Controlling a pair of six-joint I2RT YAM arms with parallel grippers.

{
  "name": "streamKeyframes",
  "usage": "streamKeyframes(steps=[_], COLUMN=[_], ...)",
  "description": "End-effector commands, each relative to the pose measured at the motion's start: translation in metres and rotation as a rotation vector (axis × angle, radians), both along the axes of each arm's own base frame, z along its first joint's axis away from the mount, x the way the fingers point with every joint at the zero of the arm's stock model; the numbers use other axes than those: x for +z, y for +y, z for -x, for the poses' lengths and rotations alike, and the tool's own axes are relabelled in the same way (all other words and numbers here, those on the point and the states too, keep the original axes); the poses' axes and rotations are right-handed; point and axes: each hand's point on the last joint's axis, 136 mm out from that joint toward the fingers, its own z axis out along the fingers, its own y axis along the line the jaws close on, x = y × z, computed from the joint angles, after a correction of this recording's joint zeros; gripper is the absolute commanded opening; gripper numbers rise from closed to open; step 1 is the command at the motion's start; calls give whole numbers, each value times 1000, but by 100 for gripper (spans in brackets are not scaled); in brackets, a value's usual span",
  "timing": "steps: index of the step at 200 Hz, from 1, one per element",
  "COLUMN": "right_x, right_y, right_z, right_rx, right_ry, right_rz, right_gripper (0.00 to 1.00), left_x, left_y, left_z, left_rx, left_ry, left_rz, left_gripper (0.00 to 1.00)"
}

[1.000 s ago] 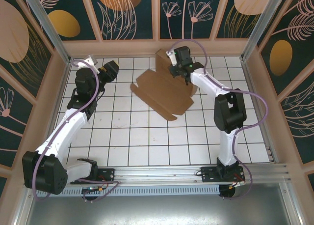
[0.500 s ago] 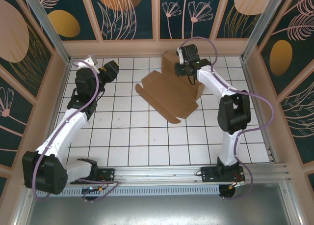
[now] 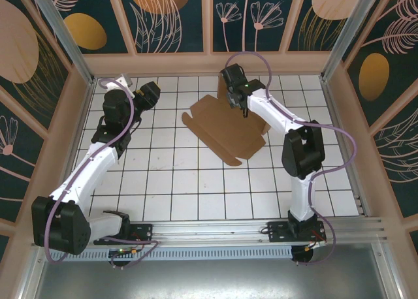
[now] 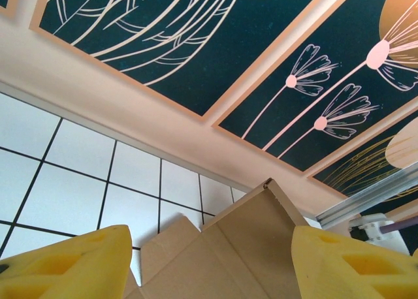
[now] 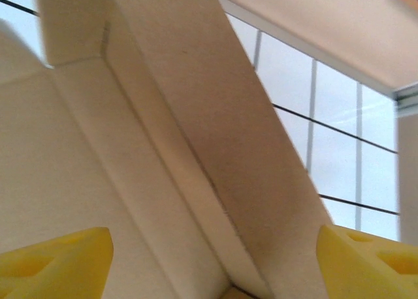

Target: Fold the paper box

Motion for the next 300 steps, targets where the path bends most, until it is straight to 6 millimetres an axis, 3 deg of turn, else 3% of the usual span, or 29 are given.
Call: streamKeyframes(steps=[1, 23, 38, 76, 100, 132, 157, 181, 202, 221, 240, 262, 288, 300], right_x=[-10, -18, -19, -19, -26, -54, -77, -101, -111, -98, -71, -49, -32, -26], right_y=[-26, -41, -49, -60, -80, -103, -110, -80, -31, 23, 44, 10, -60, -78], right_z=[-11, -22, -29, -43, -47, -37, -10, 38, 84, 118, 132, 115, 72, 51], right_rx=[-69, -105, -128, -153, -200, -278, -344, -342, -312, -247, -189, -184, -231, -213], right_ry=[-38, -49, -60, -33, 9, 98, 162, 262, 338, 369, 312, 164, -54, -102], right_rz=[209, 273, 259, 85, -67, -309, -509, -695, -880, -1035, -1153, -992, -647, -559], right_gripper=[81, 73, 62, 36, 31, 23, 22, 24, 41, 56, 64, 63, 58, 58], left_x=[5, 3, 2, 1, 1, 3, 5, 6, 6, 5, 5, 0, -9, -18], left_y=[-6, -6, -5, -4, -4, -3, 0, 0, -2, -3, -2, -2, -3, -4], left_z=[-1, 0, 1, 1, 1, 1, 2, 3, 2, 1, 0, -1, -4, -7], left_rx=[-26, -26, -23, -20, -17, -15, 2, 0, -5, -11, -6, -3, -6, -3], left_ry=[-35, -34, -34, -33, -35, -41, -37, -37, -36, -31, -29, -19, -1, 26], left_rz=[10, 8, 5, 1, -4, -4, -8, -6, -1, 9, 2, -2, 0, -2], left_gripper=[65, 65, 65, 65, 65, 65, 65, 65, 65, 65, 65, 65, 66, 66])
